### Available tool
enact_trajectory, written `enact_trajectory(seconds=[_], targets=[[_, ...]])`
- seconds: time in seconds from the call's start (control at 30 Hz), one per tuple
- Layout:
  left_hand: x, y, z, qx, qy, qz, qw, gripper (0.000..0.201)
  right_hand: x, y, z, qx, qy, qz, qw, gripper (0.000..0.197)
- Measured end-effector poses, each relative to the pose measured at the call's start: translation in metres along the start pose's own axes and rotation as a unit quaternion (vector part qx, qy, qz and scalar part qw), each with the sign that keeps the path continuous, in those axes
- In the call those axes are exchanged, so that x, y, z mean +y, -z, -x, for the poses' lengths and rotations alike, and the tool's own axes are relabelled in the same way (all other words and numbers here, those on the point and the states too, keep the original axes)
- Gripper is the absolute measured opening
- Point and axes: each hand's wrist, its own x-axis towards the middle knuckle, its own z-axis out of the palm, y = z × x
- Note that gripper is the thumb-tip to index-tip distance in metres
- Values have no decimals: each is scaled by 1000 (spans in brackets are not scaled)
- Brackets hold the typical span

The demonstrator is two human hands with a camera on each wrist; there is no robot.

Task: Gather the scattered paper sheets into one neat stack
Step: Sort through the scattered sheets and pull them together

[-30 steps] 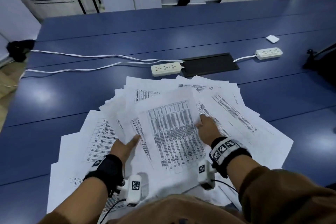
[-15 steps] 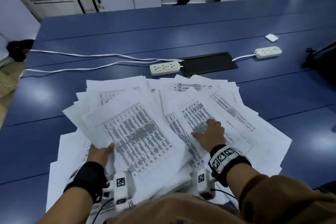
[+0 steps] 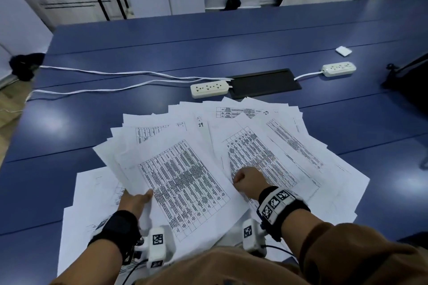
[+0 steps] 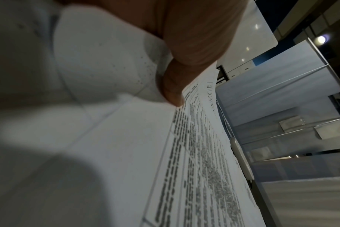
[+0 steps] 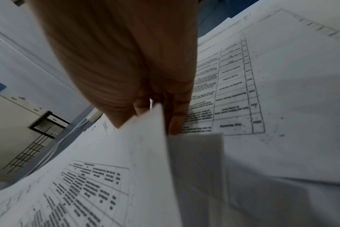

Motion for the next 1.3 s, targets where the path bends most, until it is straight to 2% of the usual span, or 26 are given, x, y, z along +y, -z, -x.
enact_trajectory(seconds=[0.13,0.27,0.37,0.47,0.5,0.57,0.63,0.73,0.77,0.8,0.87,0.9,1.0,1.17,1.3], targets=[[-2,-5,0,-13,32,10,999,57,-2,1,0,9,-12,-100,995,4],[-5,-13,-5,-26,63,13,998,58,-3,1,-4,-9,-82,-232,969,16],[-6,-18,-7,-34,71,15,997,63,1,5,-4,32,-73,-228,970,25],[-5,-24,-8,-49,65,50,995,81,3,17,-4,67,-72,-247,964,30],[0,-26,-5,-47,62,61,995,80,4,22,-4,71,-70,-252,963,28],[8,-28,-5,-47,45,83,994,66,10,30,-7,89,-75,-257,959,19],[16,-22,-5,-52,32,125,990,56,22,40,-12,147,-87,-262,950,18],[6,-2,-29,-30,9,141,990,69,41,59,-16,256,-103,-220,936,5],[-17,6,-61,-16,17,142,990,75,46,65,-16,275,-103,-197,935,12],[-21,15,-66,-15,29,134,990,81,50,70,-15,282,-98,-176,938,16],[-8,30,-46,7,39,118,992,68,53,74,-17,289,-84,-154,941,19],[-5,36,-39,22,49,89,995,60,51,74,-19,286,-80,-147,943,20],[-10,47,-28,52,58,36,996,54,39,68,-29,255,-61,-131,956,24],[-13,42,-27,40,73,-1,997,55,-1,48,-42,133,-18,-65,989,29],[-12,28,-24,7,32,11,999,48,-30,27,-49,69,32,-12,997,32]])
